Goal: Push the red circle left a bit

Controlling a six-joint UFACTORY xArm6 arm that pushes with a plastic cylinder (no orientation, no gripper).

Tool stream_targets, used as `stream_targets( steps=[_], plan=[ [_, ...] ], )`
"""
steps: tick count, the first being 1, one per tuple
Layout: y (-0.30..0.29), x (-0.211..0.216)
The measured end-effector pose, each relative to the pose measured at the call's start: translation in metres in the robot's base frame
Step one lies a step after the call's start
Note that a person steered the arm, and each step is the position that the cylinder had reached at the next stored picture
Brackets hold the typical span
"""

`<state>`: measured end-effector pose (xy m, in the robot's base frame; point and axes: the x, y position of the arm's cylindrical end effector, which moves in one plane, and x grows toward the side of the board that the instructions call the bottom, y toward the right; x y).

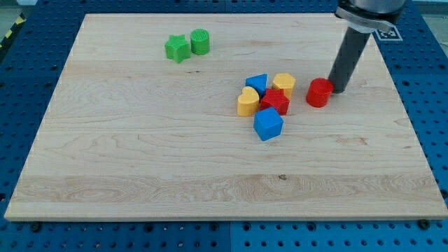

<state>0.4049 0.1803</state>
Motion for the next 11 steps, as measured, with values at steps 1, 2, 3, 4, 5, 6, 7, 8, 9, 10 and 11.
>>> stream_targets(
  steps=[1, 2, 3, 4, 5, 6, 7, 8, 9, 10, 11],
  plan=[
    [-0.01, 0.003],
    [-0.01, 0.006],
    [-0.01, 0.006],
    [0.023, 0.006],
    [0.026, 0.014],
    [0.031, 0.034],
    [0.031, 0.034],
    [0.014, 0.034],
    [-0.003, 0.034],
    [-0.006, 0.034],
    [-0.015, 0.034]
  ],
)
